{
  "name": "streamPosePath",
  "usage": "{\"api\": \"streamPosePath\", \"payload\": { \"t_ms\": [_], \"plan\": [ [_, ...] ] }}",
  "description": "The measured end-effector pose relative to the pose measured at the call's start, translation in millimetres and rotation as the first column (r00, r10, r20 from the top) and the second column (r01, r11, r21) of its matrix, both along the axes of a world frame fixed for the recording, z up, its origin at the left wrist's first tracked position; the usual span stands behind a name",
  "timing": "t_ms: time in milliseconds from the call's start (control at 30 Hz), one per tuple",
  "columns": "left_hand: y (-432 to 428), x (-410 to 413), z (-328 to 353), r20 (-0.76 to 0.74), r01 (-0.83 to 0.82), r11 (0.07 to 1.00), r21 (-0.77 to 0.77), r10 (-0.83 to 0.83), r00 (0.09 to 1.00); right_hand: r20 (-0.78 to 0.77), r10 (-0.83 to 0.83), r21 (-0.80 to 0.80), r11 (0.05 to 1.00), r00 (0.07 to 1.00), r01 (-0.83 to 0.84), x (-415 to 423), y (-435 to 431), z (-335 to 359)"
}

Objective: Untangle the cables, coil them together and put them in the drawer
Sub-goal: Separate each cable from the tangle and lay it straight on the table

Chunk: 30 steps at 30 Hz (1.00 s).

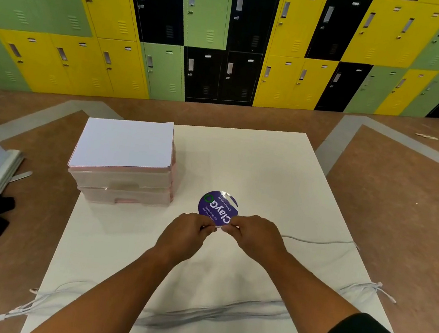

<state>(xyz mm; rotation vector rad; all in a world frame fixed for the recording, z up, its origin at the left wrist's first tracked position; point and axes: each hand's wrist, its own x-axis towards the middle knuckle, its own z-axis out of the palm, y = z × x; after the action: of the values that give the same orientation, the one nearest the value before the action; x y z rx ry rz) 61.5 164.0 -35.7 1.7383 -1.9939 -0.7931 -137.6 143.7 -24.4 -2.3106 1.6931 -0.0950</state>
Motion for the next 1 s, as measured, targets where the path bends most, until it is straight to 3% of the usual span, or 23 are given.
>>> {"api": "streamPosePath", "payload": {
  "t_ms": [167, 367, 567, 767, 1000],
  "plan": [
    [0.2, 4.9, 0.2, 0.131, 0.028, 0.999, -0.041, -0.023, 0.991, -0.094, -0.021, -0.02, 1.0, 0.995, 0.019, 1.8, -4.5, 2.4],
    [4.2, 12.9, 5.4, 0.376, 0.071, 0.992, -0.106, -0.026, 0.926, 0.012, 0.05, 0.115, 0.992, 0.999, -0.051, -1.0, -2.2, -3.3],
    [18.6, 39.5, -10.5, 0.536, 0.011, 0.998, -0.054, 0.02, 0.844, 0.032, -0.024, 0.22, 0.975, 0.999, 0.017, -17.0, 1.9, -10.3],
    [30.9, 55.5, -38.9, 0.494, -0.088, 0.995, 0.055, 0.049, 0.868, 0.068, 0.057, 0.179, 0.981, 0.996, -0.068, 12.2, 8.5, -10.9],
    [47.9, 77.6, -40.0, 0.388, -0.202, 0.979, -0.031, 0.198, 0.9, 0.145, 0.021, 0.144, 0.989, 0.989, -0.043, 42.0, 5.0, -4.7]
  ]
}}
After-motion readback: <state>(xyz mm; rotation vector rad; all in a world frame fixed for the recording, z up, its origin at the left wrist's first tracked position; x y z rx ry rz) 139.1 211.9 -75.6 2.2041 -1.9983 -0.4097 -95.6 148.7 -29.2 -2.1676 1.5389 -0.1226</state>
